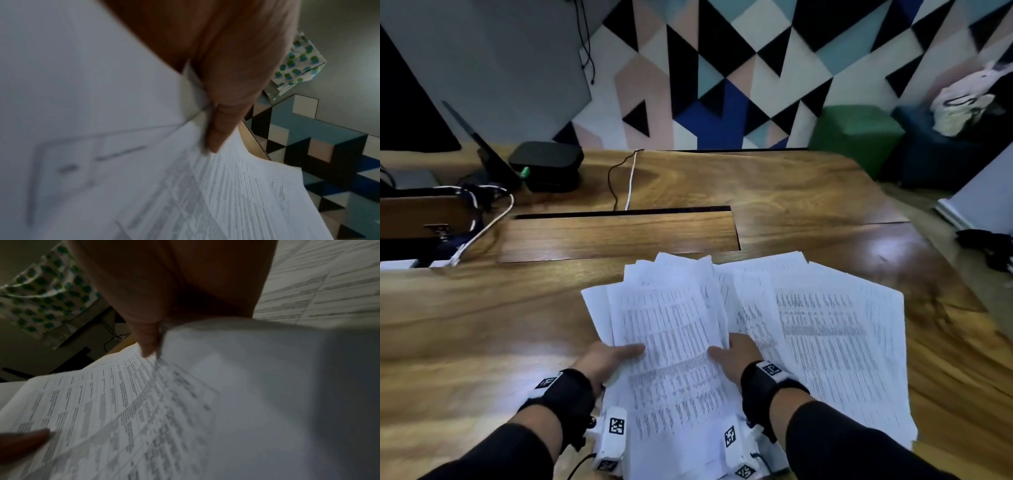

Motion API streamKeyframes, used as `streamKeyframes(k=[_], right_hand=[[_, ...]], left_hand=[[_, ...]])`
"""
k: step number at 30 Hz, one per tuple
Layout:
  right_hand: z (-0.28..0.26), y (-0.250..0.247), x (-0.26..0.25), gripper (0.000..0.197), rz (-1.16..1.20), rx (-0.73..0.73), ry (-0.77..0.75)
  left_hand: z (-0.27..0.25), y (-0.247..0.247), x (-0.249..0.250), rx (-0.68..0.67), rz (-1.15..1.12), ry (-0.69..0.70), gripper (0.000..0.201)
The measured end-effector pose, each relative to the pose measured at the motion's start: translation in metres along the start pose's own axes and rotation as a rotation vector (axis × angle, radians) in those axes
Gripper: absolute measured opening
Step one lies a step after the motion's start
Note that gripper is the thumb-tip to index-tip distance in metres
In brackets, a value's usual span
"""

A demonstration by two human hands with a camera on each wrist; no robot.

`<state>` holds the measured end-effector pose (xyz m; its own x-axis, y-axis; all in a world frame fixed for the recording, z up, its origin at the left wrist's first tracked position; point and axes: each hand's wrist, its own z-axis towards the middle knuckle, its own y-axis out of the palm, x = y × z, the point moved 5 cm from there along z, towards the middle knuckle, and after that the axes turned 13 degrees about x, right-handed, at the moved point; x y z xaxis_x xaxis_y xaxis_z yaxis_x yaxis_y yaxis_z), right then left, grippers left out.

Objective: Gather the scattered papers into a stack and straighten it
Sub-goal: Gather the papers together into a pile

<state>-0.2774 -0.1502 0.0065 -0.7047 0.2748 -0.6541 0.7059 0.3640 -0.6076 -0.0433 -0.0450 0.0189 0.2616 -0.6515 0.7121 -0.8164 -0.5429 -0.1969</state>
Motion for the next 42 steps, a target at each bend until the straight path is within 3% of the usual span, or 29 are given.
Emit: streamKeyframes(k=[1, 3, 5, 7, 11, 16, 18, 22, 26, 28, 33, 35, 37, 40, 42], right_hand=[[-0.003, -0.004, -0.001, 0.028, 0.012, 0.034, -0.004], [0.000, -0.026, 0.006, 0.055, -0.059, 0.259, 0.015], [0.004, -0.049, 0.020, 0.080, -0.193, 0.429, 0.126], [0.008, -0.061, 0.030, 0.092, -0.315, 0.392, 0.227], [0.024, -0.063, 0.034, 0.094, -0.365, 0.306, 0.308], [0.036, -0.056, 0.036, 0.048, -0.270, 0.228, 0.266], [0.038, -0.061, 0.038, 0.045, -0.214, 0.211, 0.219], [0.040, -0.111, 0.047, 0.037, -0.281, 0.356, 0.213], [0.042, -0.170, 0.091, 0.038, -0.412, 0.433, 0.391], [0.041, -0.184, 0.110, 0.043, -0.446, 0.427, 0.448], [0.037, -0.188, 0.134, 0.097, -0.405, 0.452, 0.520], [0.037, -0.187, 0.136, 0.103, -0.318, 0.477, 0.539], [0.037, -0.186, 0.135, 0.092, -0.207, 0.461, 0.538], [0.040, -0.185, 0.131, 0.044, -0.132, 0.421, 0.437], [0.039, -0.183, 0.128, 0.024, -0.105, 0.414, 0.361]], left_hand=[[0.006, -0.004, -0.004, 0.038, 0.024, 0.008, 0.059], [0.012, -0.010, -0.009, 0.090, 0.053, 0.013, 0.038], [0.014, -0.010, -0.011, 0.112, 0.045, 0.026, 0.030], [0.012, -0.009, -0.014, 0.139, 0.036, 0.050, 0.024], [0.013, -0.005, -0.017, 0.182, 0.024, 0.081, 0.023], [0.015, -0.005, -0.020, 0.191, 0.002, 0.089, 0.032], [0.017, -0.006, -0.022, 0.170, 0.000, 0.096, 0.036], [0.019, -0.008, -0.023, 0.137, 0.004, 0.099, 0.034], [0.016, -0.008, -0.024, 0.137, 0.023, 0.132, 0.033], [0.014, -0.008, -0.023, 0.143, 0.023, 0.151, 0.032], [0.013, -0.005, -0.024, 0.177, 0.020, 0.167, 0.035], [0.015, -0.006, -0.027, 0.187, 0.023, 0.164, 0.038], [0.018, -0.006, -0.029, 0.199, 0.017, 0.158, 0.039], [0.018, -0.007, -0.031, 0.215, 0.009, 0.157, 0.038], [0.019, -0.007, -0.032, 0.221, 0.011, 0.159, 0.039]])
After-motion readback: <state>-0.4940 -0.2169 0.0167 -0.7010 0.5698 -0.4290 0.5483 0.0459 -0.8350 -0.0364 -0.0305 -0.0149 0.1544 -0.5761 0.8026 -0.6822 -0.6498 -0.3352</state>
